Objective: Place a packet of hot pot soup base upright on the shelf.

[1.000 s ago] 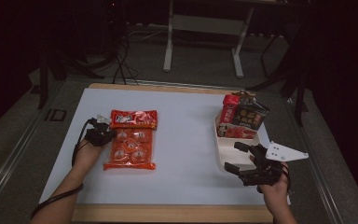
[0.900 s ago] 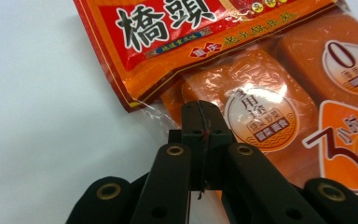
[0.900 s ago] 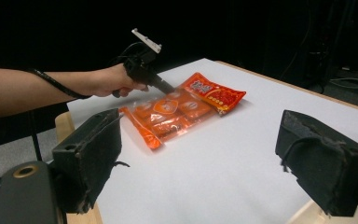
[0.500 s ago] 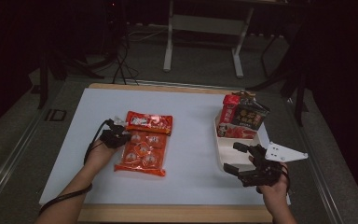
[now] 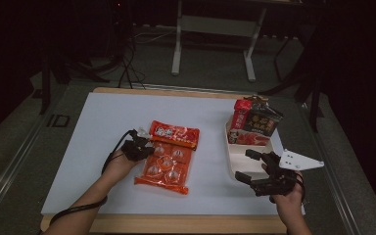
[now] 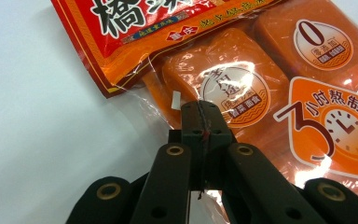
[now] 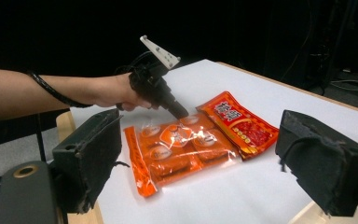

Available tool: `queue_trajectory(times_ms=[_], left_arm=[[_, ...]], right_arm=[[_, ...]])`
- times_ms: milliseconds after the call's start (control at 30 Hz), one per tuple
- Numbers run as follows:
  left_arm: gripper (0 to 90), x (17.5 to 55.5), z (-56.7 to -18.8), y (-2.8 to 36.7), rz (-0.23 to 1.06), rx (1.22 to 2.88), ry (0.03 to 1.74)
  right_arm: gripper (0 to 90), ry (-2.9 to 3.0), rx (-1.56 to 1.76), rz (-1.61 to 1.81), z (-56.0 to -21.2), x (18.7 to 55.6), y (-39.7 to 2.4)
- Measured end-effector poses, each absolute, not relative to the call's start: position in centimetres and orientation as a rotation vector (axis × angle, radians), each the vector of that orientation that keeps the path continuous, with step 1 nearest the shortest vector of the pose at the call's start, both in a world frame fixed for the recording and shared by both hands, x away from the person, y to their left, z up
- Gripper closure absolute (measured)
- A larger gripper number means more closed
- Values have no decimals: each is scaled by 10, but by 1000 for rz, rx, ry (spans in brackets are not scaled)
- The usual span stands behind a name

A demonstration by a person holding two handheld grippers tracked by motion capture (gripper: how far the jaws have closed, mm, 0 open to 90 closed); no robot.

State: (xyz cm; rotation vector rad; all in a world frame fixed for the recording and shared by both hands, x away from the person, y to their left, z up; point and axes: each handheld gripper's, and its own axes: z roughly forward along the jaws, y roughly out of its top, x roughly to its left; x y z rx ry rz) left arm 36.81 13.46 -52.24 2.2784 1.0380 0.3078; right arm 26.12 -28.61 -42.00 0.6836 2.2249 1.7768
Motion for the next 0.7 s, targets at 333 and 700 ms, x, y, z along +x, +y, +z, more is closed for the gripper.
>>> queue_trajectory(times_ms=[333,700], left_arm=[[900,345,-509,153,288,2223,1018],[900,323,-523,164,228,2246,1035]], right_arm=[[143,2221,686,1780,-421,261,-288],[142,2227,675,1774,-419,260,-284]])
